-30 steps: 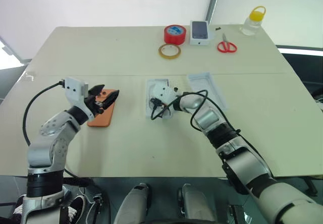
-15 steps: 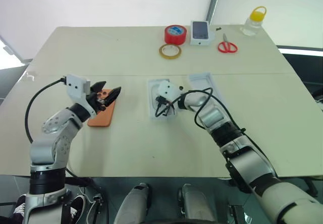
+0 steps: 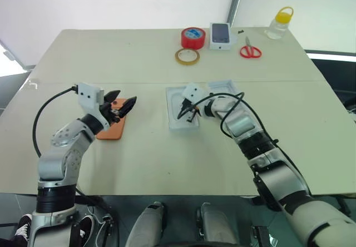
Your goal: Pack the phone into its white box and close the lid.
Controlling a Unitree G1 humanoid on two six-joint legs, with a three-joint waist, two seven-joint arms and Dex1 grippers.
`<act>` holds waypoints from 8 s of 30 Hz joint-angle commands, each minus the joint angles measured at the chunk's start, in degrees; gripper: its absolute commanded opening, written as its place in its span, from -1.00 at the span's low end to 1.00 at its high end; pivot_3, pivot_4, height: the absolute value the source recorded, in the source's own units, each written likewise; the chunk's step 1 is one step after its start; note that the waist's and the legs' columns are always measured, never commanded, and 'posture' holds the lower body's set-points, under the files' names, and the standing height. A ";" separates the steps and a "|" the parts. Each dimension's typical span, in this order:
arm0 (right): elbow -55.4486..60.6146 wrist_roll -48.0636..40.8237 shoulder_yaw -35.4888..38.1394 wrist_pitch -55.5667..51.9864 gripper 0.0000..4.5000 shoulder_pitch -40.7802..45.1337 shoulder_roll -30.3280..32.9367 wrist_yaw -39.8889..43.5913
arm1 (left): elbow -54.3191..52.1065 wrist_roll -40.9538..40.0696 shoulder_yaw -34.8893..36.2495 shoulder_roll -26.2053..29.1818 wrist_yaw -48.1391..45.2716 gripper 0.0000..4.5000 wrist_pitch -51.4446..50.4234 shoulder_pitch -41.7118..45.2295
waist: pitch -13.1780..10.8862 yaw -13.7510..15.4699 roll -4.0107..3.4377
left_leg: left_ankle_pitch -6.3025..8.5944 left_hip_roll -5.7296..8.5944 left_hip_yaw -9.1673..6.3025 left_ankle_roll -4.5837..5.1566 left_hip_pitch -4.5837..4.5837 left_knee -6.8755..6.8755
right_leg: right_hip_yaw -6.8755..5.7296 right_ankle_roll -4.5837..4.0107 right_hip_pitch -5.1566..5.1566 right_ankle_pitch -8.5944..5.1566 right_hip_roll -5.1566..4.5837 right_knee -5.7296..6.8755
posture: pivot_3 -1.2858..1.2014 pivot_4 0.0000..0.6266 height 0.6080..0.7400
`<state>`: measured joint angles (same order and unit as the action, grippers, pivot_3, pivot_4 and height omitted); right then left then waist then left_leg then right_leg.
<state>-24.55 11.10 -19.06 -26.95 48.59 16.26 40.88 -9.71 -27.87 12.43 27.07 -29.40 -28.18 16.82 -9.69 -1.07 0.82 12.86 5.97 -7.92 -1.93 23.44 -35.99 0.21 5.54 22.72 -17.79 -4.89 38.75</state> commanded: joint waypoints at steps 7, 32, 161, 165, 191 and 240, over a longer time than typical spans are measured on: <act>6.29 -1.97 0.75 -0.44 -0.96 -0.88 -1.42 0.87 | -0.50 0.62 0.59 0.09 0.27 0.54 1.34 1.66 | 0.00 -0.22 0.00 | 0.00 -0.03 0.00 0.00 0.00 0.04 | 0.02 0.00 0.03 0.00 0.03 0.02 | 0.03 -0.52 1.00; -2.26 -1.02 -9.48 11.75 -0.96 3.58 -19.29 -2.27 | 21.36 -14.83 18.42 19.31 -3.62 0.54 -30.62 0.83 | 0.02 -2.60 0.13 | 0.02 -0.24 0.07 0.04 -0.01 0.19 | 0.26 -0.10 0.65 0.04 0.31 0.44 | 0.03 -0.52 1.00; -5.29 -8.80 -1.37 34.67 -0.66 -3.94 5.77 23.66 | 5.26 -46.86 19.88 -15.18 21.69 -0.98 -28.39 2.01 | 0.54 -1.27 0.16 | -0.09 -0.30 0.34 -0.17 0.00 0.07 | 0.48 -0.12 0.36 0.07 0.33 0.33 | 0.03 -0.52 1.00; -5.35 -8.18 -1.82 34.70 -0.99 -4.20 5.79 23.77 | 4.79 -46.61 18.81 -15.09 21.86 -0.98 -28.08 1.72 | 0.54 -1.28 0.16 | -0.09 -0.30 0.34 -0.17 0.00 0.06 | 0.48 -0.12 0.35 0.07 0.33 0.33 | 0.03 -0.52 1.00; 23.14 -7.48 -4.59 7.11 0.51 -12.05 2.26 16.92 | 6.16 -45.02 11.72 -17.39 22.50 -0.98 -23.79 4.79 | 0.53 -1.00 0.17 | -0.05 -0.30 0.35 -0.12 0.01 0.06 | 0.50 -0.12 0.37 0.07 0.34 0.32 | 0.03 -0.52 1.00; 6.24 -6.86 3.82 18.11 -0.31 -7.30 8.48 7.50 | 12.62 -4.72 -4.65 0.61 14.28 -0.59 -9.95 8.71 | 0.42 -0.78 0.24 | -0.07 -0.30 0.41 -0.14 0.02 0.11 | 0.54 -0.12 0.39 0.06 0.32 0.27 | 0.03 -0.52 1.00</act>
<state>-18.46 3.44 -15.21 -10.74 39.80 25.63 49.76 3.38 -36.32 9.27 27.39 -14.36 -41.67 25.26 -9.28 -1.85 1.06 12.80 5.67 -7.51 -2.07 23.46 -35.87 0.75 5.41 23.11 -17.73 -4.57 39.02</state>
